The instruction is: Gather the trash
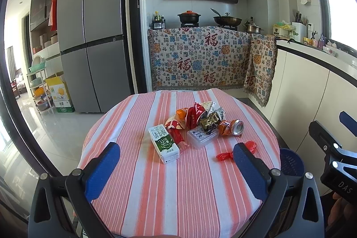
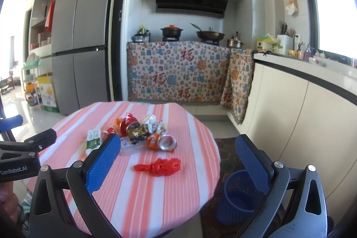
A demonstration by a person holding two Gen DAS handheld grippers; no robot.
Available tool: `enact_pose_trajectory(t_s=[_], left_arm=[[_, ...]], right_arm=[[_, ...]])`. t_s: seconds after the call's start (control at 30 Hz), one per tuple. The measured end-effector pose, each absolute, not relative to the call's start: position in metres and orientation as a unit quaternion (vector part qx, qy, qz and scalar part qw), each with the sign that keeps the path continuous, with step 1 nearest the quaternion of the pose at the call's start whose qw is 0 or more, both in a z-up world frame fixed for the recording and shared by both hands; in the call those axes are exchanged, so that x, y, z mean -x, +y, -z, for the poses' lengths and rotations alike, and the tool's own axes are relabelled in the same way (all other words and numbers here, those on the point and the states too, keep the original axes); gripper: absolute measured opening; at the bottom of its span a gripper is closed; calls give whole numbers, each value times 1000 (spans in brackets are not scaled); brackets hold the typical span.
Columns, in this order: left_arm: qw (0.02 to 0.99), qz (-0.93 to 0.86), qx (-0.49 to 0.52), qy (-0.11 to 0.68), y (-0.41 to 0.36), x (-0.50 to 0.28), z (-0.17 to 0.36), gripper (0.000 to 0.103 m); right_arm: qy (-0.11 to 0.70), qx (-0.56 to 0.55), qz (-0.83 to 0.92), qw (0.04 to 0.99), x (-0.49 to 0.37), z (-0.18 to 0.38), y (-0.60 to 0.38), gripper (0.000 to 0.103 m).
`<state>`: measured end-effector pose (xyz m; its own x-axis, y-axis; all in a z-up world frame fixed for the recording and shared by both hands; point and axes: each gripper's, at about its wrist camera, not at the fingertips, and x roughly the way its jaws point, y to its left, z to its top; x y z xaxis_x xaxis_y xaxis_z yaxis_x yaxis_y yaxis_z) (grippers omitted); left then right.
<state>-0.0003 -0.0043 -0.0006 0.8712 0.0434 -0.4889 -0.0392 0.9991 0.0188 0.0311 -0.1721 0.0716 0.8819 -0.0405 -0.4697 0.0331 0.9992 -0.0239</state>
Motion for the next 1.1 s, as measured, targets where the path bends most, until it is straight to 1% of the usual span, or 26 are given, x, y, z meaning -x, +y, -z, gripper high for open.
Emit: enact_pose_trajectory(t_s=[1.1], left_arm=[[966,-23,-5,257,-3,3,11,103]], right_arm=[[248,7,19,969,-29,-65,-172,103]])
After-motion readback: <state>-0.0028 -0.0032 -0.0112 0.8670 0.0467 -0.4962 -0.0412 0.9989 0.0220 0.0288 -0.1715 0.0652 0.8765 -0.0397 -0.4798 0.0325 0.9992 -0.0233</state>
